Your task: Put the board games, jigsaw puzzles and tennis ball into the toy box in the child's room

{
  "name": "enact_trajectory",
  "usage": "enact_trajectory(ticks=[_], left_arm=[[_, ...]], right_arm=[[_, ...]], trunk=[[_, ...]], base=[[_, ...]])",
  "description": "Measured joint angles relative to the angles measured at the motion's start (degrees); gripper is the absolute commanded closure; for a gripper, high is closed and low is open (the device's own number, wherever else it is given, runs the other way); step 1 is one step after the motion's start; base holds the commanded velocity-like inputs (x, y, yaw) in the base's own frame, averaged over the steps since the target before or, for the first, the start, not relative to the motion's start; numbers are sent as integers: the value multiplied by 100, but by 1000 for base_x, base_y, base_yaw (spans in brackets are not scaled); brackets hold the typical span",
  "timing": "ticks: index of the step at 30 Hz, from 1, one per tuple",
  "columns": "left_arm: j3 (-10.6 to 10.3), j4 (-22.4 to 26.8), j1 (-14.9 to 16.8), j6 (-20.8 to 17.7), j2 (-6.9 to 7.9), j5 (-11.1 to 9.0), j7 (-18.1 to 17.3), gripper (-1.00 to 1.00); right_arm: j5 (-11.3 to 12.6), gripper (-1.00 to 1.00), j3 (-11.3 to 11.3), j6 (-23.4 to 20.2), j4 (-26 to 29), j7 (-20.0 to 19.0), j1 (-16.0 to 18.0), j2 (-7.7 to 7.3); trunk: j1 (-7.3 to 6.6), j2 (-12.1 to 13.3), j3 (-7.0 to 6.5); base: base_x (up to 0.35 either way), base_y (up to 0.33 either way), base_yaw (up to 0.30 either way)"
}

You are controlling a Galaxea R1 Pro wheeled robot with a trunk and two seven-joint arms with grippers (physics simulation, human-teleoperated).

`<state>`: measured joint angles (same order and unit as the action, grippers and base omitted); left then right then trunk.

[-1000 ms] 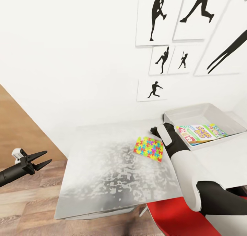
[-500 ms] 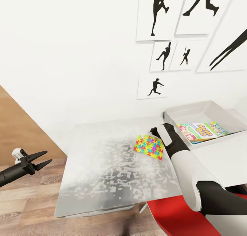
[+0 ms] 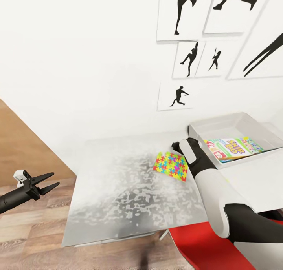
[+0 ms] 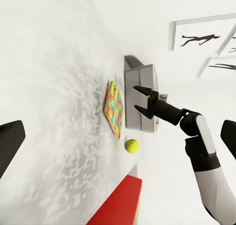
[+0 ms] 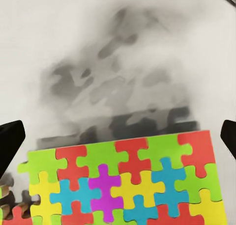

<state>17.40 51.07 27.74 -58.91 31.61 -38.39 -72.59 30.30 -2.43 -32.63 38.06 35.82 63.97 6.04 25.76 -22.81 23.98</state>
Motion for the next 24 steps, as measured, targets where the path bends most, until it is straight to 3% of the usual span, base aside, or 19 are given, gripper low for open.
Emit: enact_trajectory(ticks=[24], left_arm=[[0,0,0,0,1,0,0,-100]], right_arm=[[1,-100,2,48,0,1,6,-93]], trunk=[[0,0,223]], base=[[0,0,0]])
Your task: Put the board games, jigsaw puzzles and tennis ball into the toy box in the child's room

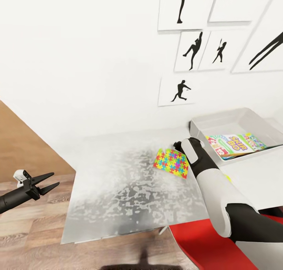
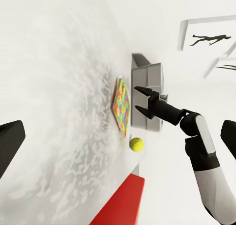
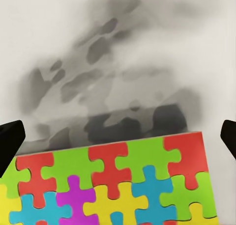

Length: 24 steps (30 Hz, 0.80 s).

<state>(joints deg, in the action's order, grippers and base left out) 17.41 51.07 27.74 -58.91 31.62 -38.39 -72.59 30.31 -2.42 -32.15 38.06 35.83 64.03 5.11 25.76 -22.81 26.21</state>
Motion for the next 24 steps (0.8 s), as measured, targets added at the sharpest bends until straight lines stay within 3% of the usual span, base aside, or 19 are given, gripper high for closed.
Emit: enact_trajectory(ticks=[24], left_arm=[[17,0,0,0,0,4,0,-100]], right_arm=[[-3,-100,19,20,8,-7,36,25]], trunk=[[0,0,219]], base=[[0,0,0]])
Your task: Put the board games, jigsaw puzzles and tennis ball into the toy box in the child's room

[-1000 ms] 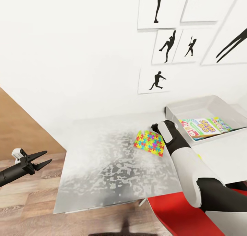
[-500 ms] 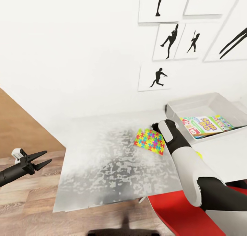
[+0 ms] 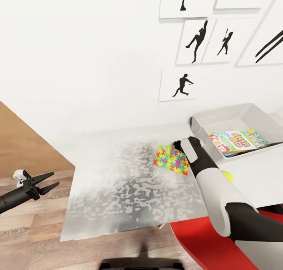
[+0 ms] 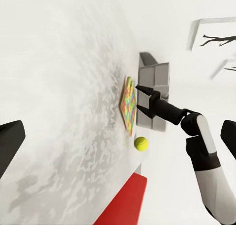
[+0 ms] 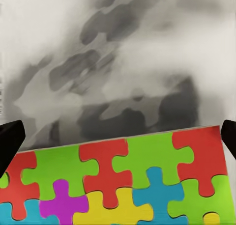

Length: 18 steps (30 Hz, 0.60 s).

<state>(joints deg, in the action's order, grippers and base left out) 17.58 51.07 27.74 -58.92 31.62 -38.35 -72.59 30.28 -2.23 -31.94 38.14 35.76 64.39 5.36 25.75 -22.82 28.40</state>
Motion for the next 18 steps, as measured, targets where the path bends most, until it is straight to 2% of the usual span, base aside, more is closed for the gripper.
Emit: enact_trajectory(ticks=[5,18], left_arm=[[3,0,0,0,1,3,0,-100],[17,0,0,0,7,2,0,-100]], right_arm=[[1,-100,5,42,-6,0,0,32],[6,-100,4,101,-8,0,0,-10]], trunk=[[0,0,10],[0,0,11]], base=[[0,0,0],[0,0,0]])
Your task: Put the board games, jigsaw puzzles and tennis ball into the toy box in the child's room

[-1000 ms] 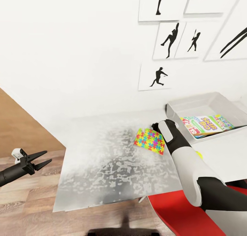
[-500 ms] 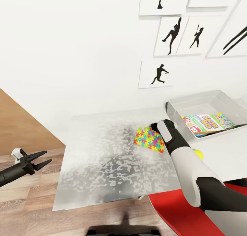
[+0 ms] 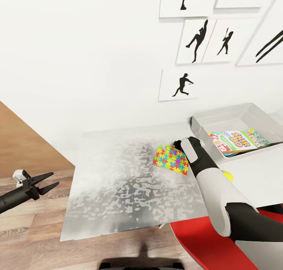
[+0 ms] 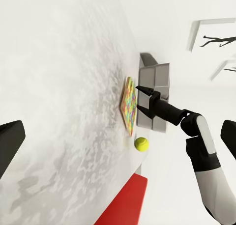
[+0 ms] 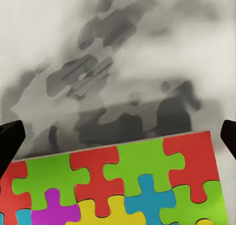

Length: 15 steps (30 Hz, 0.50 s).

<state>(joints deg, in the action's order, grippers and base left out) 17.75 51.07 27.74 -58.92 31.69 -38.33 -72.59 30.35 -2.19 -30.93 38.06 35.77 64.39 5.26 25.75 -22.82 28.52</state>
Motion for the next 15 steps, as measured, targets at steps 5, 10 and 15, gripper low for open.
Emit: enact_trajectory(ticks=[5,10,15], left_arm=[[1,1,0,0,0,1,0,-100],[4,1,0,0,-1,0,0,-100],[6,2,0,0,-6,-4,1,-100]], right_arm=[[3,-100,4,128,0,-5,-5,-9],[4,-100,5,160,0,-7,-8,-12],[4,-100,5,164,0,-7,-9,-12]], trunk=[[0,0,0],[0,0,0],[0,0,0]], base=[[0,40,0],[0,136,0],[0,83,0]])
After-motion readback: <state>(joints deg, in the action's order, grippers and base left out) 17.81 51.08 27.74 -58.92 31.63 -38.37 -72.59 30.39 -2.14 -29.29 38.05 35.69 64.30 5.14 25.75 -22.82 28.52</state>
